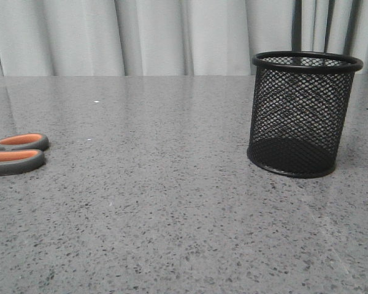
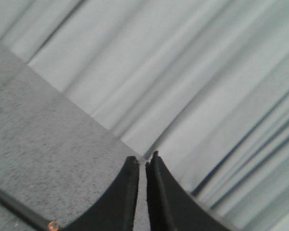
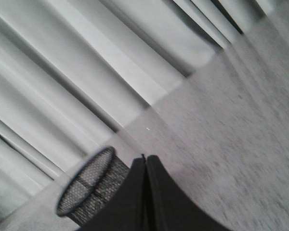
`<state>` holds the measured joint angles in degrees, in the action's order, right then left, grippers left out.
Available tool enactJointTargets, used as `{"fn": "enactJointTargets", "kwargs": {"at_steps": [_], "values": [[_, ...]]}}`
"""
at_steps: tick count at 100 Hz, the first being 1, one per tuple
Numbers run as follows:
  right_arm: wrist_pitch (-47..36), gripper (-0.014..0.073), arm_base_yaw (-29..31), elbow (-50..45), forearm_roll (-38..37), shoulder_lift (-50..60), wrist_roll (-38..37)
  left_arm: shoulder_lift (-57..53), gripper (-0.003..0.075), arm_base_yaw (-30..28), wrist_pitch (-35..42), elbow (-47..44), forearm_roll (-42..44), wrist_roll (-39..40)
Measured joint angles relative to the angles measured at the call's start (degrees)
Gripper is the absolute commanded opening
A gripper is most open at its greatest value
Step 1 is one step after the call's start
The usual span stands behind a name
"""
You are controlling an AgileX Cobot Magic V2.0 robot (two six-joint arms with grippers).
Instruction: Put scissors into bucket
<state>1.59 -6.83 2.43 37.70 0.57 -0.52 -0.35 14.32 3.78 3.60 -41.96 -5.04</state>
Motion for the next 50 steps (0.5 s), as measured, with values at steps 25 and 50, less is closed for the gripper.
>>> {"fn": "enactJointTargets", "kwargs": {"at_steps": [25,50], "values": [[12.5,0.0388,0.0,16.1,-14.2,-6.9,2.4,12.7,0.0311,0.0,-13.1,17.6,24.1,-0.2],[22.6,0.0419,0.0,25.2,-17.0,-16.9,2.6,33.5,0.0251,0.0,-27.6,33.5,45.4,-0.2]]}}
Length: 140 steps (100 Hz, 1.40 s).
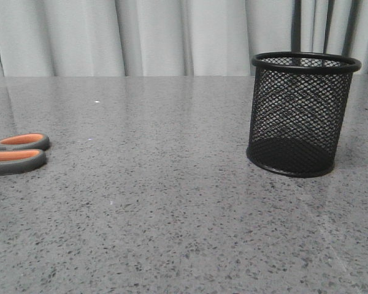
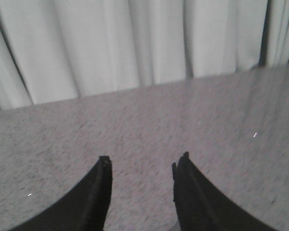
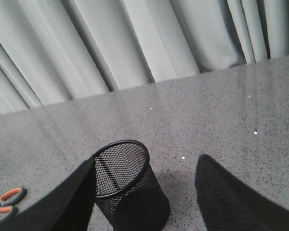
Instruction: Put scissors into bucket
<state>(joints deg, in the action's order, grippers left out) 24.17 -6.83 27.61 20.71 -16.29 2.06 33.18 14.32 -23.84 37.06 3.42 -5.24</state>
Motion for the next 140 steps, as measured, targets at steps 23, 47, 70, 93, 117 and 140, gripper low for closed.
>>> {"fn": "enactJointTargets", "kwargs": {"at_steps": [23,47,70,93,117,140], "values": [[0.9,0.0419,0.0,0.8,-0.2,-0.8,0.1,16.1,0.0251,2.5,-17.8,11.7,22.4,-2.7],[1.1,0.0419,0.0,1.0,-0.3,-0.8,0.1,28.9,0.0251,6.4,-30.8,20.5,25.5,-24.4],[1.2,0.0419,0.0,1.0,-0.9,-0.8,0.1,39.0,0.0330,6.5,-37.4,27.6,16.5,-46.4],[1.6,0.0419,0.0,1.0,-3.1,-0.8,0.1,49.3,0.0337,5.6,-41.7,32.3,6.0,-61.1],[2.8,0.0419,0.0,1.0,-5.5,-0.8,0.1,53.0,0.0337,2.4,-44.9,33.2,1.2,-66.6],[2.5,0.0419,0.0,0.0,-5.6,-0.8,0.1,55.9,0.0337,2.2,-45.9,31.8,-0.6,-68.9]]}}
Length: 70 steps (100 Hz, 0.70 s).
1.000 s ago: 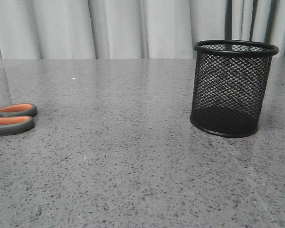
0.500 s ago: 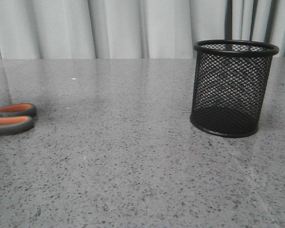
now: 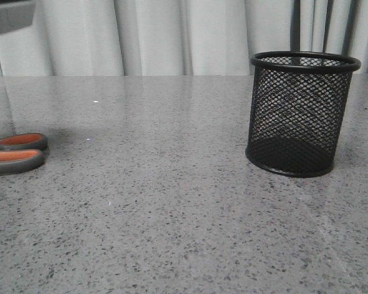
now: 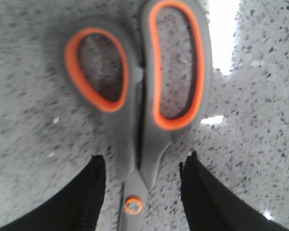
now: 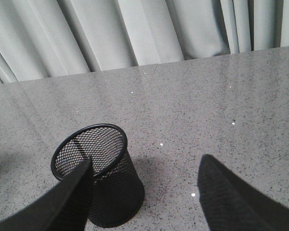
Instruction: Put scissors into bucket
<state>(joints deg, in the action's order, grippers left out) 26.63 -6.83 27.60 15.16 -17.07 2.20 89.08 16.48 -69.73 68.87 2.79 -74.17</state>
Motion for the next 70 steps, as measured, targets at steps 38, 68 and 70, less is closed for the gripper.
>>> {"fn": "enactJointTargets", "kwargs": {"at_steps": [38,68,70], "values": [[0.0,0.0419,0.0,-0.6,-0.1,0.0,0.0,2.4,0.0338,-3.0,2.3,-0.6,2.4,-0.1],[0.0,0.0419,0.0,-0.6,-0.1,0.0,0.0,3.0,0.0337,-4.9,3.5,-0.6,-3.8,-0.1],[0.0,0.0419,0.0,-0.6,-0.1,0.0,0.0,3.0,0.0337,-4.9,3.5,-0.6,-4.2,-0.1]]}}
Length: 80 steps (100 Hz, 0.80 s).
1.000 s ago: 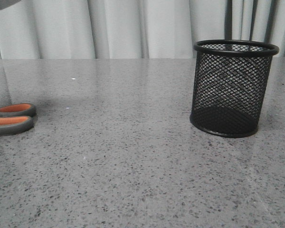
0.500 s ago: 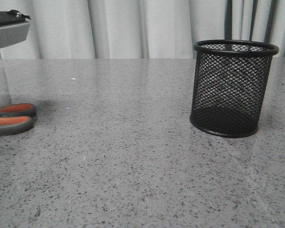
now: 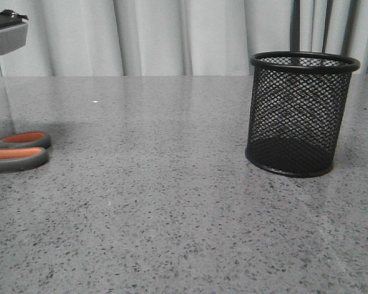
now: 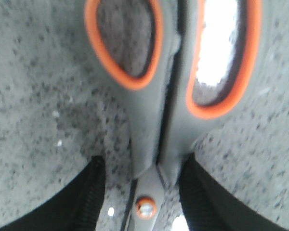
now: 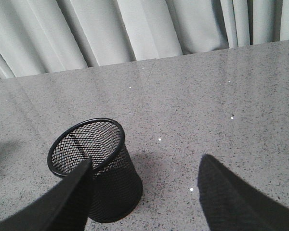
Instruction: Put scissors into bucket
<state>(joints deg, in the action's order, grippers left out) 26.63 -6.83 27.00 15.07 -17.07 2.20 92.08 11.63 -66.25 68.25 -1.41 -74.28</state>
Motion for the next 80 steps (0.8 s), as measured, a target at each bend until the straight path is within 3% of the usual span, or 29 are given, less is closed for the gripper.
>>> {"fn": "enactJointTargets", "kwargs": {"at_steps": [20,49,63,73,80], "values": [[0.9,0.0419,0.0,0.0,0.3,0.0,0.1,0.4,0.0315,-0.1,-0.3,0.1,-3.6,-1.6],[2.2,0.0419,0.0,0.0,5.7,0.0,0.1,0.5,0.0027,-0.1,-1.5,0.1,-9.4,-1.7],[3.3,0.0419,0.0,0.0,8.7,0.0,0.1,0.2,-0.0020,-0.1,-0.9,-0.1,-11.3,-1.7],[5.7,0.0419,0.0,1.6,14.6,0.0,5.0,-1.7,-0.0020,-0.1,1.6,-0.2,-13.5,-1.7],[7.1,0.0419,0.0,3.2,23.4,0.0,13.5,-3.9,-0.0020,0.2,4.3,0.0,-15.3,-1.7]]}}
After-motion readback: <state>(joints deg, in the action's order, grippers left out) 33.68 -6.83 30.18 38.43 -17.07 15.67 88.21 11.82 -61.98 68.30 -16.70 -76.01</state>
